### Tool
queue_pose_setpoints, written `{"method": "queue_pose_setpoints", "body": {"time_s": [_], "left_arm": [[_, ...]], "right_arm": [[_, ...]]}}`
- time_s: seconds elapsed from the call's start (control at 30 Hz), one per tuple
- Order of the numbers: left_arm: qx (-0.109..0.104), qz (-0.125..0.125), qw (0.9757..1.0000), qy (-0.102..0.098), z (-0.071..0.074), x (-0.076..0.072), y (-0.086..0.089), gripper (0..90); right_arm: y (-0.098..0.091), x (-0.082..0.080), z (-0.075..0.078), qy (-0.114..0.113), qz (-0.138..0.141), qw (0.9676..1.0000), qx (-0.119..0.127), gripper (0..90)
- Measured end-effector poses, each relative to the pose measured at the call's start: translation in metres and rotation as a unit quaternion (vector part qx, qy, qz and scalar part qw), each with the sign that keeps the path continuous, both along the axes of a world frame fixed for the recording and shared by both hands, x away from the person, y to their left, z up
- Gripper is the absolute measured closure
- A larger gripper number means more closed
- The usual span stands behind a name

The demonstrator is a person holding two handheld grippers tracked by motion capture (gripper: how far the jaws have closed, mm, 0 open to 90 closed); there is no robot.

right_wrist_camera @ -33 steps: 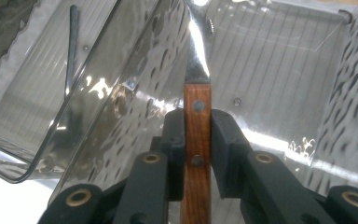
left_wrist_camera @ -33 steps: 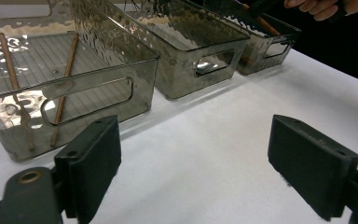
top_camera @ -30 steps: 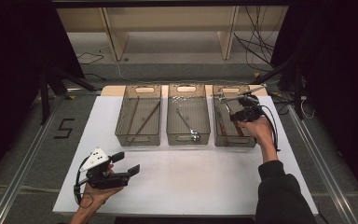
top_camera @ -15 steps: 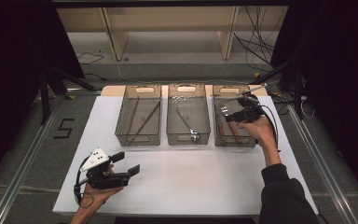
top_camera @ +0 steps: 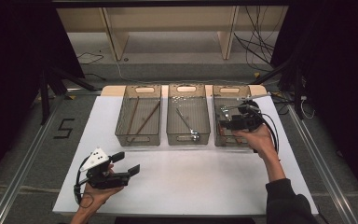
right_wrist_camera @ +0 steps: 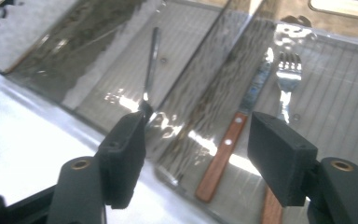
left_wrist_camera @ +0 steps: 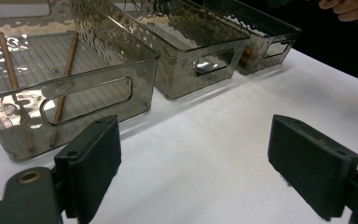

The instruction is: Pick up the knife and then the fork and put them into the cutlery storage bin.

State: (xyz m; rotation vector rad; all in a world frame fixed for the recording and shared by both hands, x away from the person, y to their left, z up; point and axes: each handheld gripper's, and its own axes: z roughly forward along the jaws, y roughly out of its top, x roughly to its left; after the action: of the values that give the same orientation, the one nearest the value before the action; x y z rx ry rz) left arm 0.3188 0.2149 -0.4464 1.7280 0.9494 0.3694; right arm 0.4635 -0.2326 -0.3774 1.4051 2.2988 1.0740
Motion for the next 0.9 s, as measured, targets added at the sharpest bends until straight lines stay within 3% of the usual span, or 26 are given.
{"method": "queue_pose_setpoints", "body": {"time_s": [0.37,0.6,0.9], "left_arm": [[-0.002,-0.002,1.0000,0.003,0.000,0.000,0.000,16.7],[-0.008,-0.001,1.0000,0.005,-0.001,0.001,0.000,16.6],[-0.009,-0.002,0.9999,0.006,-0.001,0.001,0.000,16.4]], "right_arm": [[0.008,-0.051,0.002,-0.068,0.035,0.9964,0.036,32.9],[0.011,-0.066,-0.008,-0.071,0.050,0.9950,0.049,31.5],[0.014,-0.088,-0.017,-0.091,0.063,0.9920,0.061,29.3]]}}
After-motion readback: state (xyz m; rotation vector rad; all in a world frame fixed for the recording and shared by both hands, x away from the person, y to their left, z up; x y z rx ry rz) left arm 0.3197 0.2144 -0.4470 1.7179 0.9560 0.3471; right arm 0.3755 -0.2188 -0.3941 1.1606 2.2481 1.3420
